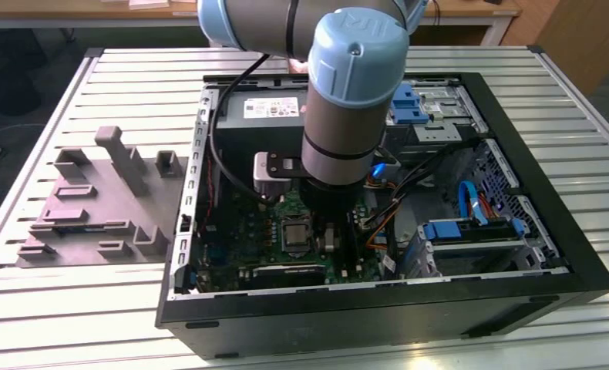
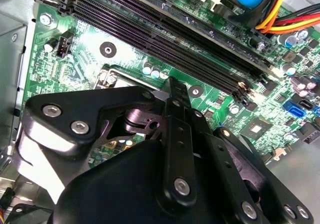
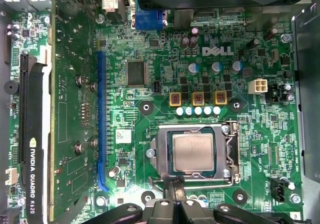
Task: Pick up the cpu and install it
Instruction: 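Install the first cpu locking lever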
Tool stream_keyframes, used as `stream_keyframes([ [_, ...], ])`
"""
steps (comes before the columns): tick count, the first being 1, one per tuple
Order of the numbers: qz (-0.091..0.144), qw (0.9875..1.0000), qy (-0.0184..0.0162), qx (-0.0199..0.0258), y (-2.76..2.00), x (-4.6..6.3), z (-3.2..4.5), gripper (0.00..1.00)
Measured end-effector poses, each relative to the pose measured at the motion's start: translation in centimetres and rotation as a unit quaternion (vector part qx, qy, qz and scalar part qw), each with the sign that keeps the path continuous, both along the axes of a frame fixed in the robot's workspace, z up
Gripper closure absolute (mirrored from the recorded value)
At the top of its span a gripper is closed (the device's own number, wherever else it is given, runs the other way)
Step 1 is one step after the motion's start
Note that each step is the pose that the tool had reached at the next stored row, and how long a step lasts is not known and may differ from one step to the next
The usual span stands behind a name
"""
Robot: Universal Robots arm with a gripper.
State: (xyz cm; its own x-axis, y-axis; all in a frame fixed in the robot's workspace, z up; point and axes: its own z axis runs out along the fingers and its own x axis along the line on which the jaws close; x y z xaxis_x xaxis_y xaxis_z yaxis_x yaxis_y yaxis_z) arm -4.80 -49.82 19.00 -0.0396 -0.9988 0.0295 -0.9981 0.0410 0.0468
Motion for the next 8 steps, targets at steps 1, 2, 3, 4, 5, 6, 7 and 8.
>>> stream_keyframes([
  [1,0.000,1.0000,-0.0001,0.0001,0.00,0.02,-0.02,0.89],
  [2,0.000,1.0000,0.0000,0.0000,0.00,0.04,-0.03,0.89],
  [3,0.000,1.0000,0.0000,0.0000,0.00,0.05,-0.04,0.89],
  [4,0.000,1.0000,0.0000,0.0000,0.00,0.06,-0.05,0.89],
  [5,0.000,1.0000,0.0000,0.0000,0.00,0.07,-0.07,0.89],
  [6,0.001,1.0000,0.0000,0.0001,0.00,0.08,-0.08,0.89],
  [7,0.001,1.0000,0.0000,0.0001,0.00,0.09,-0.10,0.89],
  [8,0.001,1.0000,-0.0001,0.0001,0.00,0.11,-0.11,0.89],
])
